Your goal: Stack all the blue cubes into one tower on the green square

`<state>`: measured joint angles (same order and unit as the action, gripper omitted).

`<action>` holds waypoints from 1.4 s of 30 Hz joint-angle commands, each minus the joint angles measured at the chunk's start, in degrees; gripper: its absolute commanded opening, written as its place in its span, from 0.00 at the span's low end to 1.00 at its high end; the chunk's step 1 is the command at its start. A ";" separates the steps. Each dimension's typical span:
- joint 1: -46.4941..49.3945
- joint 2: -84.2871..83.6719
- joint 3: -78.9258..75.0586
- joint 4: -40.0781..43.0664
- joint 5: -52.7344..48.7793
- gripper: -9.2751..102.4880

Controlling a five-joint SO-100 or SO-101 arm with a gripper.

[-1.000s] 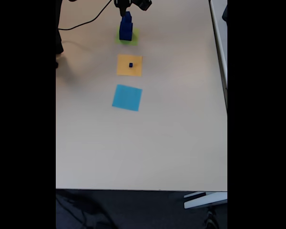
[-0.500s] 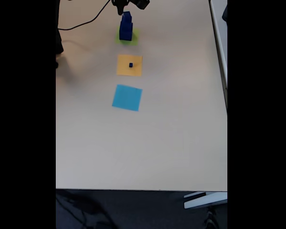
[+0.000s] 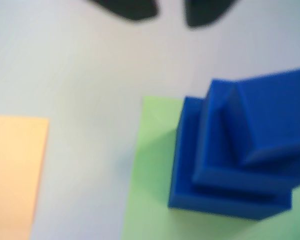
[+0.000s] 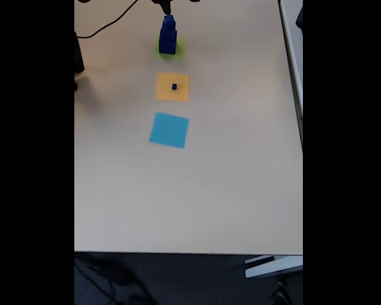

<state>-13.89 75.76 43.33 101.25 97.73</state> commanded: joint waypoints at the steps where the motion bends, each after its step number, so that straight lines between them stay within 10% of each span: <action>1: 0.35 -2.81 -11.25 -0.26 -0.35 0.08; 42: -5.01 -22.85 -23.47 -1.32 1.67 0.08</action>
<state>-18.19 51.94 21.88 99.67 98.96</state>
